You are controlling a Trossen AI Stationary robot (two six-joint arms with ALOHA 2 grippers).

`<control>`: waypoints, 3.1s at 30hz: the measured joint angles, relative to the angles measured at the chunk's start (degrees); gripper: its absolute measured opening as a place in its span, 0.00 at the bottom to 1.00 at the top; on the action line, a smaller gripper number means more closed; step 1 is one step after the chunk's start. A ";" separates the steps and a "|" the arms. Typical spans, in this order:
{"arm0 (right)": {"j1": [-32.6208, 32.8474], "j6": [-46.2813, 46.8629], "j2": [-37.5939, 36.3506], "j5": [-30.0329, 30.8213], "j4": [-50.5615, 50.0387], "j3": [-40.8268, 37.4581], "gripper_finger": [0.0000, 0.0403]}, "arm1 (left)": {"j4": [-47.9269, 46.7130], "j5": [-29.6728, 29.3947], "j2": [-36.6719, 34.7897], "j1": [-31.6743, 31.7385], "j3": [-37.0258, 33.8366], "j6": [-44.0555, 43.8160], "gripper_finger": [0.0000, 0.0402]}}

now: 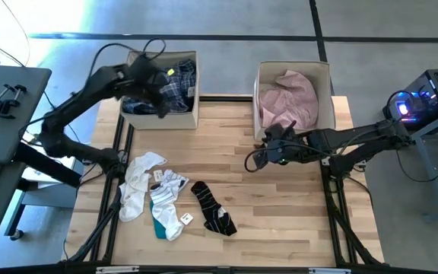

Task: Sort clothes
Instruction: Put the black sock into the left laundry organizer

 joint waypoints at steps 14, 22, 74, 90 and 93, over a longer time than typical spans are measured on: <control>0.00 0.43 0.00 8.78 0.02 0.00 0.43 | 6.61 -2.86 -4.62 -36.93 0.00 1.74 0.40; 0.59 0.43 0.02 5.26 0.00 0.00 0.43 | 7.12 -10.06 5.83 -51.30 0.00 -5.65 0.40; 3.84 -14.62 0.07 -2.85 -0.62 0.00 0.43 | 25.24 -7.21 48.45 -62.79 0.28 -32.33 0.67; 5.33 -12.91 0.07 -2.79 -0.35 0.00 0.43 | 26.94 -2.97 49.16 -60.74 0.09 -30.03 0.03; 5.62 -13.00 0.07 -2.39 -0.35 0.00 0.43 | 27.12 -3.07 47.90 -60.67 -0.01 -30.21 0.04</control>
